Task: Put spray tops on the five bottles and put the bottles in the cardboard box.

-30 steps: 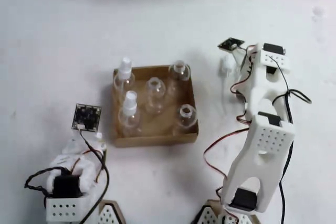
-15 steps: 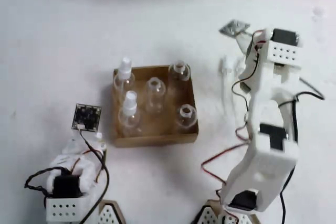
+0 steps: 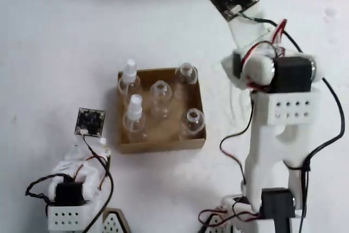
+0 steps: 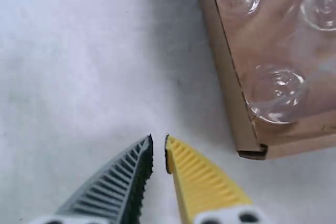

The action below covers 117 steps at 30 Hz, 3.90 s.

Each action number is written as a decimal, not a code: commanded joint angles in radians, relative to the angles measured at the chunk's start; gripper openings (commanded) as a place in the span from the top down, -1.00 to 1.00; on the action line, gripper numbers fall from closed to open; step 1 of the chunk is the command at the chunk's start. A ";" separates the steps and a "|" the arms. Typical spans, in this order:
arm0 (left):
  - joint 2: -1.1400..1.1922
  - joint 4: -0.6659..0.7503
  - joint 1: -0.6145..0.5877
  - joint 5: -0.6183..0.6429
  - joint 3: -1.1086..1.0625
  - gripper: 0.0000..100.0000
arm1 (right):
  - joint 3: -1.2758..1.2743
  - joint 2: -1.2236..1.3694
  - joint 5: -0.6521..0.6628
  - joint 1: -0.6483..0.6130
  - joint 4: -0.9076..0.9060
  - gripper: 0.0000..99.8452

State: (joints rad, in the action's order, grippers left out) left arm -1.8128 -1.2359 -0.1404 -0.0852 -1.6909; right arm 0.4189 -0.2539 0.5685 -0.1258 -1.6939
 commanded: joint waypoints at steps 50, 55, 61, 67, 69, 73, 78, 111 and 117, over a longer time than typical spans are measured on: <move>-0.008 -0.005 0.012 -0.006 -0.002 0.90 | -1.186 -0.981 -0.032 -0.533 1.465 0.97; -0.008 -0.005 0.012 -0.006 -0.002 0.90 | -1.323 -0.894 -0.032 -0.533 1.759 0.97; -0.008 -0.005 0.012 -0.006 -0.002 0.90 | -1.332 -0.722 -0.167 -0.489 1.853 0.97; -0.008 -0.005 0.012 -0.006 -0.002 0.90 | -1.347 -0.777 -0.433 -0.394 1.831 0.97; -0.008 -0.005 0.012 -0.006 -0.002 0.90 | -1.369 -0.808 -0.411 -0.383 1.801 0.97; -0.008 -0.005 0.012 -0.006 -0.002 0.90 | -1.436 -0.825 -0.387 -0.386 1.794 0.97; -0.008 -0.005 0.012 -0.006 -0.002 0.90 | -1.455 -0.831 -0.393 -0.389 1.796 0.97; -0.008 -0.005 0.012 -0.006 -0.002 0.90 | -1.473 -0.684 -0.394 -0.406 1.851 0.97; -0.008 -0.005 0.012 -0.006 -0.002 0.90 | -1.505 -0.682 -0.393 -0.421 1.758 0.97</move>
State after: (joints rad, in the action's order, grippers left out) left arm -1.8128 -1.2359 -0.1404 -0.0852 -1.6909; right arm -1.0740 -0.9383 0.1680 -0.5217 0.0921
